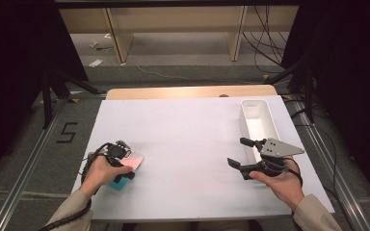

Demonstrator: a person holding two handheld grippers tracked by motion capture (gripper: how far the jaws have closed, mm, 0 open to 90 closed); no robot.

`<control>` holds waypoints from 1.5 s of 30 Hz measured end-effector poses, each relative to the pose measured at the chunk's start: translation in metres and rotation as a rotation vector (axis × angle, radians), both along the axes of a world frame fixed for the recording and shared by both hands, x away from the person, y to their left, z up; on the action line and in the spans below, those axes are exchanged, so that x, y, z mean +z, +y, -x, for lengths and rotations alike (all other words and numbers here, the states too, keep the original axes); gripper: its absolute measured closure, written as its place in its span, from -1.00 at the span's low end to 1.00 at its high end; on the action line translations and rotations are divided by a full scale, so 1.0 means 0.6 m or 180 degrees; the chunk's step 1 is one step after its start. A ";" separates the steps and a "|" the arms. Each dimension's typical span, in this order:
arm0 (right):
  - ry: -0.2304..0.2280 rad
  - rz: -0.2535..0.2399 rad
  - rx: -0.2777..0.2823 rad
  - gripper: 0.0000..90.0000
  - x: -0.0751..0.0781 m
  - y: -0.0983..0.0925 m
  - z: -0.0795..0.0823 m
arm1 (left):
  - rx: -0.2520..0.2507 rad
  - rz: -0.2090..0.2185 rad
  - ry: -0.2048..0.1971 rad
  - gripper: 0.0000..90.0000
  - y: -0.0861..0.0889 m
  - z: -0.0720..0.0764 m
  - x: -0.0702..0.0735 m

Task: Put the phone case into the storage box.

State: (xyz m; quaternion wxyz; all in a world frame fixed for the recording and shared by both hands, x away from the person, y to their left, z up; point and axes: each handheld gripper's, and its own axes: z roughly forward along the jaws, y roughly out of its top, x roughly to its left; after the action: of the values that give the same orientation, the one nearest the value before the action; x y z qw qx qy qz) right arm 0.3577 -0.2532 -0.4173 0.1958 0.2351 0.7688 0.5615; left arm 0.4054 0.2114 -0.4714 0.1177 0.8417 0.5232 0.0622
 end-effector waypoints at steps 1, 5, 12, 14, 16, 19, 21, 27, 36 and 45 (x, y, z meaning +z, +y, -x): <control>-0.0001 -0.0006 0.0002 -0.63 0.000 0.000 0.000 | 0.0010 0.0024 -0.0002 -0.63 0.001 0.001 0.000; 0.0002 -0.0005 -0.0010 -0.63 0.000 0.000 0.000 | 0.0011 0.0037 -0.0023 -0.63 0.002 0.002 0.000; 0.0002 -0.0012 -0.0006 -0.64 0.000 0.001 0.000 | -0.0031 0.0067 -0.0052 -0.63 0.004 0.004 0.003; 0.0001 -0.0018 -0.0010 -0.64 0.000 0.001 0.000 | -0.0031 0.0070 -0.0097 -0.63 0.004 0.005 0.007; -0.0003 -0.0011 -0.0013 -0.64 0.001 0.001 0.001 | -0.0046 0.0117 -0.0163 -0.63 0.003 0.006 0.013; -0.0004 -0.0014 -0.0014 -0.64 0.001 0.001 0.001 | -0.0044 0.0168 -0.0229 -0.63 0.001 0.007 0.017; -0.0005 -0.0015 -0.0015 -0.64 0.001 0.001 0.001 | -0.0059 0.0206 -0.0282 -0.63 0.001 0.008 0.020; -0.0006 -0.0018 -0.0018 -0.64 0.001 0.001 0.001 | -0.0104 0.0331 -0.0441 -0.63 -0.003 0.010 0.029; -0.0010 -0.0017 -0.0023 -0.64 0.002 0.001 0.001 | -0.0126 0.0460 -0.0791 -0.63 -0.008 0.013 0.041; -0.0015 -0.0016 -0.0032 -0.64 0.002 0.002 0.001 | -0.0157 0.0582 -0.1143 -0.63 -0.013 0.017 0.051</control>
State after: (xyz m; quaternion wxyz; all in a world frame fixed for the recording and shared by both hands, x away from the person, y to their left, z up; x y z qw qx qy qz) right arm 0.3570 -0.2523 -0.4163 0.1998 0.2382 0.7657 0.5630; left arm 0.3954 0.2037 -0.4408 0.2866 0.8155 0.4765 0.1606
